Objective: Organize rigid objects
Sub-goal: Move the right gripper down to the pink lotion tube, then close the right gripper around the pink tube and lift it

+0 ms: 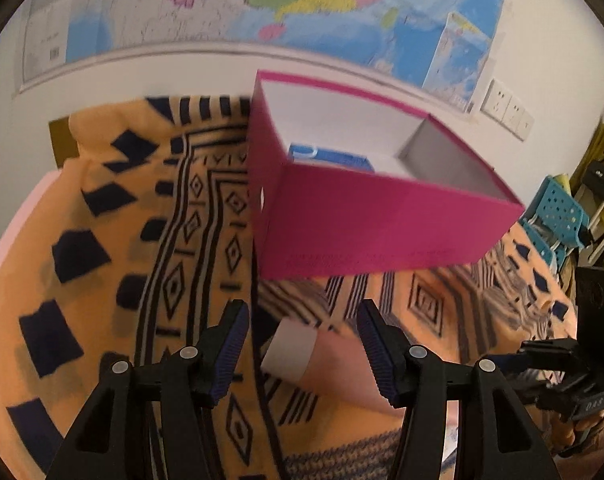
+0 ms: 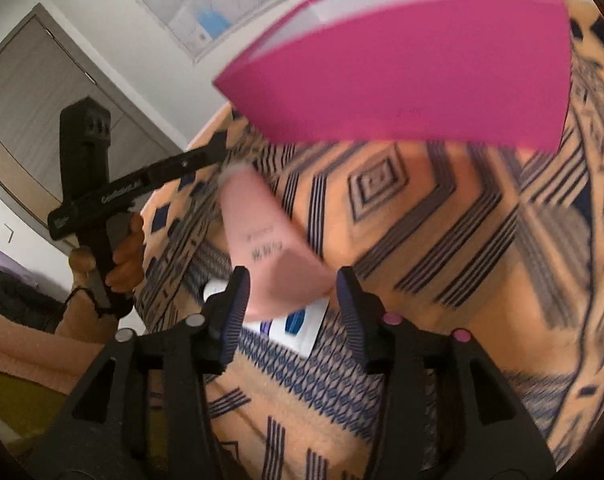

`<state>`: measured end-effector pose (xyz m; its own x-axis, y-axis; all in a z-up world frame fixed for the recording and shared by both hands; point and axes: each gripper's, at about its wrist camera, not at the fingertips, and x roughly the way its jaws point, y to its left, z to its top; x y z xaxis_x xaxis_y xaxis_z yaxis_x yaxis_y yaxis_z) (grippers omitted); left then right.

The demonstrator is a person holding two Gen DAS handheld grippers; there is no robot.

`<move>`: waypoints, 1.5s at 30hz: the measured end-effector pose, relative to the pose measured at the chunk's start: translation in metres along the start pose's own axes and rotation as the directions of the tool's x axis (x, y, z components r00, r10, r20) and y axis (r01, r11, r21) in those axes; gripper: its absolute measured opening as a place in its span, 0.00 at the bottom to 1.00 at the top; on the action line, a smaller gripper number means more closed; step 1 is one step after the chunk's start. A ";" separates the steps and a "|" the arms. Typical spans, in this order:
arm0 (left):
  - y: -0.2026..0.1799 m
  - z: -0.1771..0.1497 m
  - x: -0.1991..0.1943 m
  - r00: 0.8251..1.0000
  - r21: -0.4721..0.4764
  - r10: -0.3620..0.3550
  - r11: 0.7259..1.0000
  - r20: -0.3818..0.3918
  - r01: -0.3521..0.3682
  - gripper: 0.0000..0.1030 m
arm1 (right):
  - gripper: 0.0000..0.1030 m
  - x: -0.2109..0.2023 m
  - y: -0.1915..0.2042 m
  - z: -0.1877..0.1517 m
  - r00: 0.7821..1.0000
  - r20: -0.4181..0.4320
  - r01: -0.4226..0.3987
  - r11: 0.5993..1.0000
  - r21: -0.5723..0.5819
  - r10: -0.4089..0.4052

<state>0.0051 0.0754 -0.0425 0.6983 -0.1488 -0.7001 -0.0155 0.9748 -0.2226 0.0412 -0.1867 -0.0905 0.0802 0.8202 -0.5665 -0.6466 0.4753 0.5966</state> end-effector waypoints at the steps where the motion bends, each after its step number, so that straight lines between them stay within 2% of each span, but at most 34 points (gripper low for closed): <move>1: 0.001 -0.002 0.001 1.000 -0.002 -0.006 1.000 -0.008 0.006 0.56 | 0.46 0.003 0.000 -0.003 1.000 -0.013 -0.012 1.000 0.009 0.012; 11: -0.004 -0.014 0.013 0.998 0.019 -0.033 0.999 -0.062 0.034 0.56 | 0.47 0.004 0.001 -0.007 0.998 -0.019 -0.056 0.997 0.052 0.057; 21: -0.008 -0.015 0.012 0.997 0.031 -0.032 0.999 -0.072 0.034 0.59 | 0.48 0.000 -0.013 -0.002 0.995 0.050 -0.094 0.986 0.134 0.088; 26: -0.018 -0.018 0.012 0.995 0.046 -0.055 0.997 -0.087 0.059 0.59 | 0.48 -0.004 -0.014 0.005 0.992 0.083 -0.108 0.984 0.141 0.097; 35: -0.016 -0.018 0.013 0.992 0.037 -0.078 0.996 -0.100 0.082 0.59 | 0.48 -0.016 -0.016 -0.009 0.998 0.046 -0.057 0.985 0.163 0.050; 43: -0.018 -0.018 0.014 0.991 0.040 -0.079 0.996 -0.103 0.084 0.60 | 0.49 -0.011 -0.015 -0.018 0.994 0.039 -0.108 0.976 0.190 0.102; 45: -0.017 -0.018 0.013 0.992 0.040 -0.069 0.996 -0.103 0.073 0.60 | 0.49 -0.008 -0.012 -0.017 0.995 0.042 -0.095 0.978 0.184 0.088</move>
<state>0.0015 0.0540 -0.0600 0.6203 -0.2321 -0.7492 0.0645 0.9671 -0.2462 0.0356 -0.2045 -0.1028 0.0548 0.8717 -0.4870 -0.5006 0.4460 0.7420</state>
